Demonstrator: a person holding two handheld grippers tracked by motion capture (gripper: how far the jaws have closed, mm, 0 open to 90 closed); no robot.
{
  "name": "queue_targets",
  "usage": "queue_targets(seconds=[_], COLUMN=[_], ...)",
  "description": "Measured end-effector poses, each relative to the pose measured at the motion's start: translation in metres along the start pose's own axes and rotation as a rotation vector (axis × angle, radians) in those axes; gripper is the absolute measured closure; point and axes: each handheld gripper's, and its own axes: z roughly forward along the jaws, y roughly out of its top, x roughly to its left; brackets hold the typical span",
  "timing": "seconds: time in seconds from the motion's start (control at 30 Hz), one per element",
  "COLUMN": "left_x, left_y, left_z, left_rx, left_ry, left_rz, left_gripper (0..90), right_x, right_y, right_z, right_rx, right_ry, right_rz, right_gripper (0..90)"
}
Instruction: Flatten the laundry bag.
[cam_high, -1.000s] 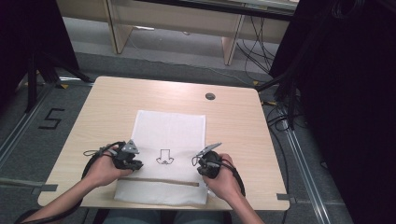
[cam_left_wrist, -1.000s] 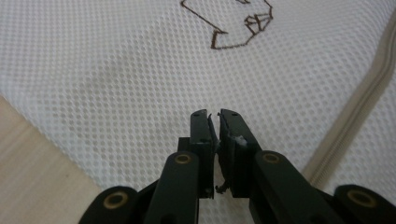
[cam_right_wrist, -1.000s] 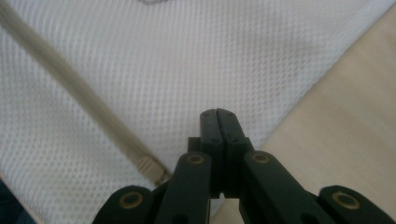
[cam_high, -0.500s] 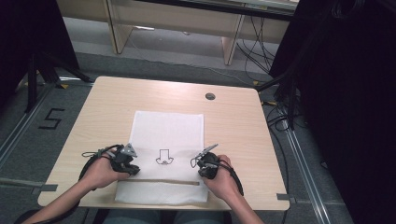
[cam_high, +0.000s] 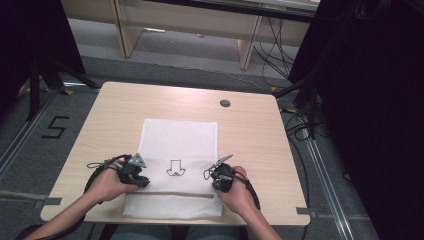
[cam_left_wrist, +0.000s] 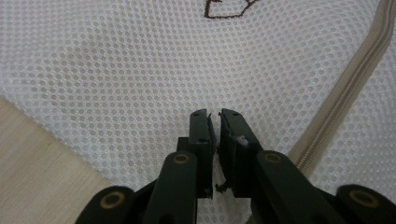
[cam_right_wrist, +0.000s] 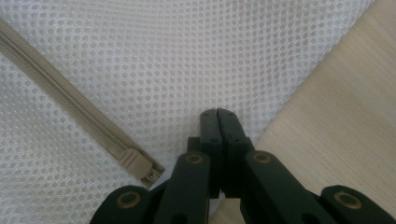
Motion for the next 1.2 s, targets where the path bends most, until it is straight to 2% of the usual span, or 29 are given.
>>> queue_targets(seconds=[0.03, 0.1, 0.13, 0.17, 0.23, 0.3, 0.37, 0.5, 0.57, 0.6, 0.63, 0.67, 0.7, 0.77, 0.8, 0.9, 0.97, 1.0, 1.03, 1.13, 1.17, 1.2], left_x=[0.0, 0.001, -0.001, -0.001, -0.002, -0.002, -0.002, -0.004, -0.004, -0.004, -0.004, -0.004, -0.007, -0.008, -0.008, -0.01, -0.009, -0.008, -0.009, -0.009, -0.008, -0.008], left_y=[0.0, 0.001, 0.002, 0.002, 0.003, 0.003, 0.004, 0.007, 0.007, 0.007, 0.007, 0.007, 0.009, 0.009, 0.009, 0.011, 0.012, 0.012, 0.012, 0.011, 0.009, 0.009], left_z=[-0.001, -0.003, -0.004, -0.004, -0.005, -0.005, -0.004, -0.005, -0.005, -0.005, -0.004, -0.004, -0.003, -0.004, -0.004, -0.003, -0.003, -0.003, -0.001, 0.0, -0.001, -0.001], left_rx=[-0.004, -0.023, -0.086, -0.086, -0.125, -0.152, -0.18, -0.234, -0.24, -0.244, -0.25, -0.258, -0.285, -0.291, -0.29, -0.306, -0.3, -0.295, -0.31, -0.307, -0.284, -0.284], left_ry=[0.018, 0.024, 0.035, 0.035, 0.025, 0.026, 0.029, 0.03, 0.023, 0.019, 0.016, 0.01, -0.016, -0.03, -0.031, -0.036, -0.034, -0.029, -0.038, -0.032, -0.014, -0.014], left_rz=[0.008, 0.002, -0.022, -0.022, -0.035, -0.027, -0.034, -0.039, -0.045, -0.048, -0.053, -0.062, -0.104, -0.116, -0.106, -0.119, -0.105, -0.1, -0.119, -0.117, -0.12, -0.12], left_gripper=[79.1, 75.1, 72.3, 70.7, 68.7, 62.5, 56.6, 52.0, 51.6, 51.2, 50.8, 50.5, 50.2, 50.2, 50.0, 49.9, 49.4, 48.7, 48.3, 47.9, 47.9, 48.1], right_x=[0.0, -0.003, -0.005, -0.007, -0.009, -0.012, -0.014, -0.017, -0.017, -0.018, -0.018, -0.019, -0.02, -0.021, -0.022, -0.022, -0.021, -0.023, -0.022, -0.024, -0.025, -0.025], right_y=[-0.001, -0.002, -0.003, -0.004, -0.005, -0.009, -0.014, -0.018, -0.019, -0.02, -0.021, -0.022, -0.024, -0.025, -0.028, -0.029, -0.031, -0.032, -0.032, -0.033, -0.033, -0.033], right_z=[-0.002, -0.006, -0.014, -0.018, -0.021, -0.024, -0.023, -0.023, -0.023, -0.023, -0.024, -0.025, -0.026, -0.027, -0.029, -0.029, -0.03, -0.029, -0.03, -0.031, -0.03, -0.03], right_rx=[0.002, -0.058, -0.098, -0.123, -0.143, -0.153, -0.149, -0.157, -0.156, -0.163, -0.165, -0.165, -0.162, -0.163, -0.162, -0.157, -0.147, -0.162, -0.149, -0.154, -0.166, -0.166], right_ry=[0.008, 0.001, 0.006, 0.003, 0.004, 0.005, -0.005, 0.006, -0.001, -0.008, -0.008, -0.018, -0.042, -0.053, -0.063, -0.067, -0.063, -0.069, -0.057, -0.067, -0.075, -0.075], right_rz=[0.031, 0.062, 0.101, 0.102, 0.106, 0.118, 0.093, 0.074, 0.069, 0.052, 0.06, 0.059, 0.049, 0.044, 0.045, 0.069, 0.081, 0.059, 0.079, 0.059, 0.053, 0.053], right_gripper=[86.7, 82.6, 78.7, 76.8, 75.3, 70.9, 70.6, 70.0, 69.5, 69.2, 68.8, 68.3, 68.2, 68.2, 67.7, 66.8, 66.5, 66.5, 66.5, 66.4, 66.9, 66.9])
